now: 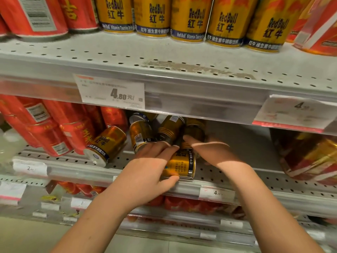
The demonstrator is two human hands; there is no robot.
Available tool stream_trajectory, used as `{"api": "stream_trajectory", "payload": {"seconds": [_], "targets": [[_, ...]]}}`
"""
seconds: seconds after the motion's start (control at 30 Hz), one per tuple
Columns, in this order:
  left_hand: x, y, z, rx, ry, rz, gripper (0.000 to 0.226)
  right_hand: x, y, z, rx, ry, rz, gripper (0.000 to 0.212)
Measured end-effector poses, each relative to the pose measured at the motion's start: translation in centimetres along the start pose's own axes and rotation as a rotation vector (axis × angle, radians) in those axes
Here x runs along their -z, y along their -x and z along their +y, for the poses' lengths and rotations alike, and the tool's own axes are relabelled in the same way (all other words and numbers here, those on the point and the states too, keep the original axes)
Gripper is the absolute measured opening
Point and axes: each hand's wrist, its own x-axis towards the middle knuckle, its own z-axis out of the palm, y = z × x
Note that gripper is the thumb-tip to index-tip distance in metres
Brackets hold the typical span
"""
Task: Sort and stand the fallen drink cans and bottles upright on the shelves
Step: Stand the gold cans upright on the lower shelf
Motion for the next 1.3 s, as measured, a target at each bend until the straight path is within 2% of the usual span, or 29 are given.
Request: {"api": "stream_trajectory", "payload": {"seconds": [0.2, 0.33, 0.5, 0.73, 0.87, 0.97, 1.07, 1.17, 1.3], "targets": [[0.2, -0.2, 0.3, 0.001, -0.027, -0.044, 0.078, 1.9, 0.0, 3.2, 0.019, -0.262, -0.028, 0.078], [0.3, -0.1, 0.2, 0.021, 0.034, -0.039, 0.075, 3.2, 0.8, 5.2, 0.052, -0.439, -0.008, 0.049], [-0.6, 0.2, 0.3, 0.124, 0.3, 0.036, 0.074, 4.1, 1.8, 7.7, 0.092, -0.44, 0.048, 0.065], [-1.2, -0.9, 2.2, 0.209, 0.559, 0.114, 0.059, 4.8, 3.6, 8.8, 0.236, -0.299, -0.016, 0.065], [-1.6, -2.4, 3.8, 0.297, 0.792, 0.203, 0.06, 4.5, 3.6, 10.0, 0.28, -0.364, 0.052, 0.07], [-1.3, -4.0, 5.1, 0.289, 0.892, 0.263, 0.067, 4.1, 3.1, 10.9, 0.282, -0.403, 0.117, 0.07], [-0.6, -6.0, 5.7, 0.304, 0.896, 0.259, 0.076, 3.6, 2.9, 11.5, 0.276, -0.446, 0.141, 0.076], [-0.1, -7.6, 6.4, 0.335, 0.833, 0.245, 0.081, 3.4, 2.6, 11.5, 0.256, -0.528, 0.125, 0.07], [0.2, -8.7, 6.9, 0.291, 0.793, 0.277, 0.063, 3.6, 2.4, 11.4, 0.251, -0.628, 0.061, 0.057]]}}
